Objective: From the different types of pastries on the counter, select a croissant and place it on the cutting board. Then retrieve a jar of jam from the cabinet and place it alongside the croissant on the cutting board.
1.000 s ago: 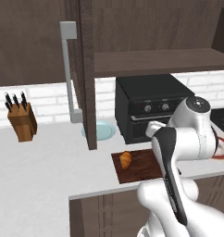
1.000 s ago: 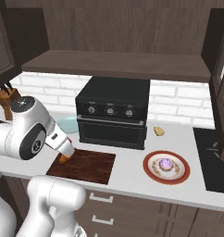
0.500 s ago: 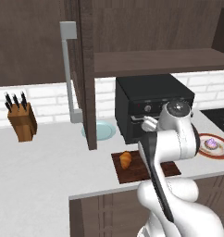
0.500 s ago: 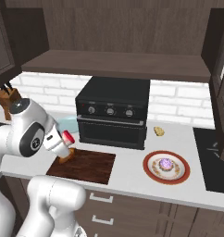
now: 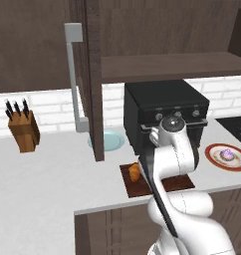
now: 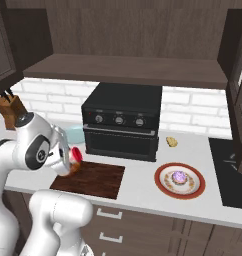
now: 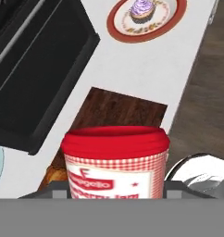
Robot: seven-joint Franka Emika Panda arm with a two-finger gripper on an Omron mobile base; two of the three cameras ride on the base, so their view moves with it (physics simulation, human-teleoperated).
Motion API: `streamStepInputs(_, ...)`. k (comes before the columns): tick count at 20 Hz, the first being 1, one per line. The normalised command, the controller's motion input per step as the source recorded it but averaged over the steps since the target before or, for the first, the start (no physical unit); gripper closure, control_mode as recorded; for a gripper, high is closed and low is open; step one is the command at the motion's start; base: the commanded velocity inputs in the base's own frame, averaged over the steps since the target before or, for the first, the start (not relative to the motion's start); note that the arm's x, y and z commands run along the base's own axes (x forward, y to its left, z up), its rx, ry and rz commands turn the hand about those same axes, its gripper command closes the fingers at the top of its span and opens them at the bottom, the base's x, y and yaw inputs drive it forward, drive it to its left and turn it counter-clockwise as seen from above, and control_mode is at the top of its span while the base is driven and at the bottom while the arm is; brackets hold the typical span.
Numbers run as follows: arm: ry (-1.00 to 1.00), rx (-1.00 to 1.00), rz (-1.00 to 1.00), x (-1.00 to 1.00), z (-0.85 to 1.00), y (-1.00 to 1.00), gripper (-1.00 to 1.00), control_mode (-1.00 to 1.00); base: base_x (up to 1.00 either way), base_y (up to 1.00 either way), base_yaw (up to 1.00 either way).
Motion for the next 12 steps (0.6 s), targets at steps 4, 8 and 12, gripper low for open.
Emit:
streamStepInputs(4, -0.01, 0.25, -0.13, 0.02, -1.00, -0.34, 1.00, -1.00, 0.00, 0.00, 0.00)
streamStepInputs(8, -0.12, 0.12, -0.09, 0.01, -1.00, -0.27, 1.00, -1.00, 0.00, 0.00, 0.00)
streamStepInputs(12, -0.19, 0.02, -0.11, 0.19, -1.00, -0.08, 1.00, -1.00, 0.00, 0.00, 0.00)
